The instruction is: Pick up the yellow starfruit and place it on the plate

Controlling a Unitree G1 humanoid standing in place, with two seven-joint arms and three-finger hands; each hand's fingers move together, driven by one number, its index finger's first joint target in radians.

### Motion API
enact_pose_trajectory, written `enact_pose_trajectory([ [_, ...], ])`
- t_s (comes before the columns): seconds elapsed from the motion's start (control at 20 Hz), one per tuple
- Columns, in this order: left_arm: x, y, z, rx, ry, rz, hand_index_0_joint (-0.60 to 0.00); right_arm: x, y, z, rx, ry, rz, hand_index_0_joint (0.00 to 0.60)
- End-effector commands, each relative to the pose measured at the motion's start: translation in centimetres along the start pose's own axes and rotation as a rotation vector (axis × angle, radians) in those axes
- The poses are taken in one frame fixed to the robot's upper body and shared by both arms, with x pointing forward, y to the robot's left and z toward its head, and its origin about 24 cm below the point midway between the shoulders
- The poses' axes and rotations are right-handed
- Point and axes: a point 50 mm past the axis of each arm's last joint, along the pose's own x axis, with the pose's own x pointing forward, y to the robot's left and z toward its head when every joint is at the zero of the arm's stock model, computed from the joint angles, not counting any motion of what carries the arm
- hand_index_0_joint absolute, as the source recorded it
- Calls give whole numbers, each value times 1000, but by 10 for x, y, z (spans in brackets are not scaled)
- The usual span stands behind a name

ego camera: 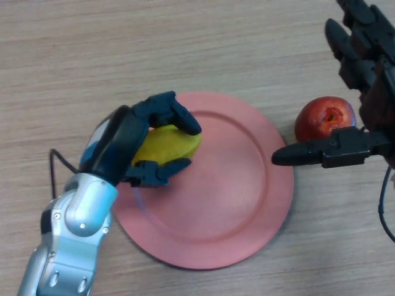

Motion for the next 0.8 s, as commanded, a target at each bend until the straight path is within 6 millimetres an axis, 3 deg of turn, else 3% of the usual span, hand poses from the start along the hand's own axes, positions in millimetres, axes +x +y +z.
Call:
enact_pose_trajectory([
  [0.05,7,15,27,-6,-170,108,-502,-2,-13,31,-40,-197,-48,0],
  [0.1,7,14,27,-4,-168,104,-403,-2,-13,31,-44,-197,-47,0],
  [0.15,8,12,26,-2,-165,97,-252,-2,-14,31,-53,-196,-46,0],
  [0.25,8,9,26,-6,-153,76,-17,-2,-16,29,-66,-196,-54,0],
  [0.6,1,34,38,-13,-189,177,0,-3,-16,27,-102,-192,-68,0],
  [0.8,-13,65,53,-86,-231,287,0,-3,-14,26,-100,-192,-64,0],
])
